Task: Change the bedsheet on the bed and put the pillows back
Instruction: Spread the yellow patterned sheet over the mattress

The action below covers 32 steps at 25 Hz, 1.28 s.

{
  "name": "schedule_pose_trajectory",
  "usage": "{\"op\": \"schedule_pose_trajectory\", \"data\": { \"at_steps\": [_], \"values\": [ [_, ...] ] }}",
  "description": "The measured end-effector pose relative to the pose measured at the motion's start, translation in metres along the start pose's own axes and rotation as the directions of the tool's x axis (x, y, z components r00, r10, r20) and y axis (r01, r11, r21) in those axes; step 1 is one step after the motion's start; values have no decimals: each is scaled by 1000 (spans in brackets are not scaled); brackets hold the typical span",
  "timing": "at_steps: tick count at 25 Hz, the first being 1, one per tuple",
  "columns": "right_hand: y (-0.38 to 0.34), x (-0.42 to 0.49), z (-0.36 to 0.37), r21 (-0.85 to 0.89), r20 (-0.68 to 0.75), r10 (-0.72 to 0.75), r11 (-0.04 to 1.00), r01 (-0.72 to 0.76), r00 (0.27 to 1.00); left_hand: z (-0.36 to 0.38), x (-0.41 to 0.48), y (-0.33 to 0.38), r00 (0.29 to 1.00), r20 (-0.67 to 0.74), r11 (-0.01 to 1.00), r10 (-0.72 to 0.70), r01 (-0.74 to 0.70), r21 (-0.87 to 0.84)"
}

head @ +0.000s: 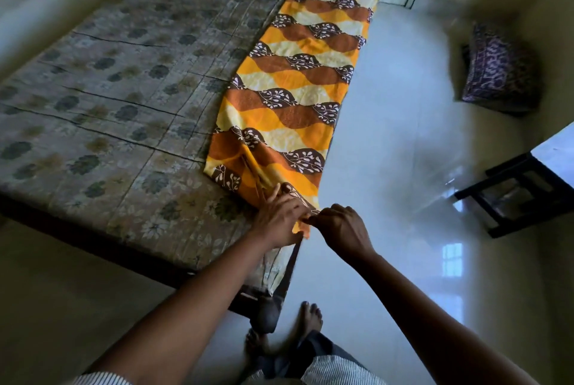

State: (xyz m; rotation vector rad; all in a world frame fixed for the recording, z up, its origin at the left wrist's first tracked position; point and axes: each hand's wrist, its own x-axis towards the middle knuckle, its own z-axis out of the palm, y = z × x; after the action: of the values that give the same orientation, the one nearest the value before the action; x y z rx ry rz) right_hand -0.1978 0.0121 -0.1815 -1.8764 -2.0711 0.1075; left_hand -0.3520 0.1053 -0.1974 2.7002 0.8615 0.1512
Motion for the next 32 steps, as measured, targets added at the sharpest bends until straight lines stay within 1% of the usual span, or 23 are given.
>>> {"op": "schedule_pose_trajectory", "data": {
  "at_steps": [1, 2, 3, 5, 6, 8, 9, 11, 12, 14, 17, 19, 20, 21, 23, 25, 26, 27, 28, 29, 30, 31, 32],
  "values": [
    [1, -4, -1, 0, -34, 27, 1000, -27, 999, 3, 4, -4, 998, 59, 998, -37, 33, 59],
    [0, -7, -3, 16, -71, 26, 1000, -25, 997, 6, 7, -4, 994, 23, 992, -103, 101, 71],
    [-3, -7, -6, 52, -101, 18, 999, -13, 995, 9, 10, -4, 984, -79, 985, -162, 166, 48],
    [-9, -1, -17, 126, -174, 21, 992, 1, 985, 11, 16, -7, 917, -272, 957, -291, 279, -83],
    [-10, 3, -24, 160, -211, 48, 987, -13, 976, 7, 20, -10, 879, -319, 933, -355, 309, -186],
    [-6, 3, -33, 199, -251, 101, 979, -51, 963, 0, 23, -26, 816, -353, 876, -458, 348, -332],
    [-2, 2, -34, 205, -247, 115, 977, -65, 962, -2, 23, -38, 824, -346, 881, -449, 344, -325],
    [5, -4, -28, 203, -195, 134, 975, -94, 972, 1, 17, -65, 877, -236, 894, -418, 351, -279],
    [8, -7, -24, 203, -169, 155, 972, -119, 973, -2, 11, -72, 876, -162, 870, -455, 397, -293],
    [8, -5, -14, 223, -135, 229, 955, -196, 964, -3, -6, -84, 802, -39, 773, -597, 561, -296],
    [0, 1, 4, 221, -83, 270, 944, -247, 959, 5, -45, -104, 818, -103, 823, -566, 554, -126],
    [-9, 4, 13, 231, -41, 302, 930, -285, 952, -3, -59, -108, 785, -137, 795, -604, 582, -170],
    [-13, 4, 16, 242, 7, 349, 909, -340, 937, -5, -62, -107, 804, -142, 816, -577, 560, -143],
    [-16, 4, 18, 240, 84, 401, 880, -409, 912, 1, -65, -114, 845, -132, 854, -518, 518, -41],
    [-25, 1, 34, 174, 265, 484, 827, -535, 834, 3, -70, -117, 839, 82, 843, -538, 536, 55],
    [-33, -6, 52, 137, 418, 537, 760, -635, 733, 11, -75, -117, 730, 296, 767, -616, 641, 13],
    [-39, -7, 61, 157, 471, 552, 715, -681, 688, 14, -78, -117, 677, 319, 698, -663, 713, -64],
    [-46, -7, 71, 217, 513, 572, 635, -741, 640, 19, -81, -122, 626, 296, 590, -721, 779, -212],
    [-54, -6, 80, 322, 558, 602, 478, -818, 571, 18, -80, -124, 522, 305, 397, -796, 832, -388],
    [-64, -4, 88, 436, 640, 617, 197, -878, 457, 19, -79, -129, 381, 364, 137, -850, 827, -546],
    [-78, -1, 95, 474, 757, 566, -133, -871, 325, 17, -78, -133, 245, 479, -135, -843, 765, -630],
    [-93, 5, 106, 432, 855, 468, -402, -807, 224, 17, -78, -144, 155, 590, -352, -792, 674, -649],
    [-107, 10, 119, 366, 911, 376, -550, -751, 169, 17, -78, -156, 101, 668, -490, -737, 600, -632]
  ]
}}
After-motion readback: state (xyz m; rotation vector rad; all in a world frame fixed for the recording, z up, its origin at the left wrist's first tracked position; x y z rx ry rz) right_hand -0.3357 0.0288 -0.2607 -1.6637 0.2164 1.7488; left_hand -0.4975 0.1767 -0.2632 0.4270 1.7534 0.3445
